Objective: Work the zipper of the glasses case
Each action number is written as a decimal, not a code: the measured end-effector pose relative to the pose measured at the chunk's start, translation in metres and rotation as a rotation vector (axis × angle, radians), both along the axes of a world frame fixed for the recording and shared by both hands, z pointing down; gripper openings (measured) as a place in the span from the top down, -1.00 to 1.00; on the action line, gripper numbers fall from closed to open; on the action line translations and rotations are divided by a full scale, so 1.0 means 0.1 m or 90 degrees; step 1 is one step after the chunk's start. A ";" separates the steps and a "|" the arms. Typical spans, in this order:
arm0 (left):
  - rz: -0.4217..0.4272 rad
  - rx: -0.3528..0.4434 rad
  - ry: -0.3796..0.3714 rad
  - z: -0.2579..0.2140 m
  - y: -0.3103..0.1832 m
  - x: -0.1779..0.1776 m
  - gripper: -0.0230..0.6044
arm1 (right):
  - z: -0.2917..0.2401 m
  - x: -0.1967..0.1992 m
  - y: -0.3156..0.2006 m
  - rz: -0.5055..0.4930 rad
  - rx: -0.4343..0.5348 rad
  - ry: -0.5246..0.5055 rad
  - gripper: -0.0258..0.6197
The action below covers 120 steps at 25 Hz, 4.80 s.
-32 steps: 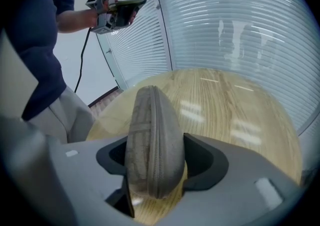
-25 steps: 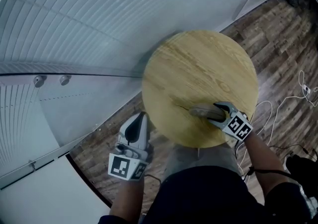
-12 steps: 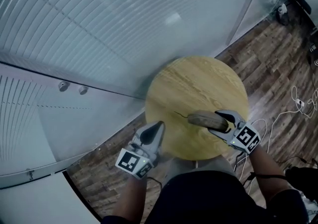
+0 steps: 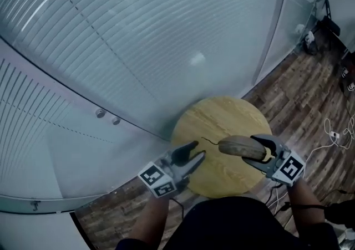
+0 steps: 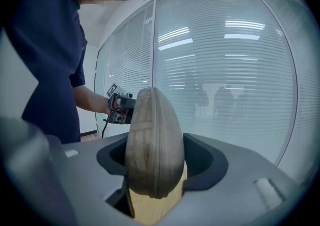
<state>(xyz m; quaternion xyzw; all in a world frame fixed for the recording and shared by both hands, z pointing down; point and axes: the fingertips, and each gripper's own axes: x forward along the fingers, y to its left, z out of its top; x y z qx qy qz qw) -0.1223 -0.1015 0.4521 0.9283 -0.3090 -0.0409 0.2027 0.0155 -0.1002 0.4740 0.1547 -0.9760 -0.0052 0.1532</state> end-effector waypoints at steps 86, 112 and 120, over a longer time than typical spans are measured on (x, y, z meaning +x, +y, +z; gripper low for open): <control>0.238 0.338 -0.292 -1.28 0.83 1.29 0.73 | 0.09 -0.84 0.15 0.043 0.022 0.187 0.10; 0.321 0.331 -0.318 -1.11 0.90 0.97 -0.07 | -0.52 -0.75 0.68 -0.094 0.018 0.110 0.08; 0.364 0.324 -0.341 -0.97 1.03 1.08 -0.07 | -0.47 -0.88 0.85 -0.143 0.012 0.124 0.08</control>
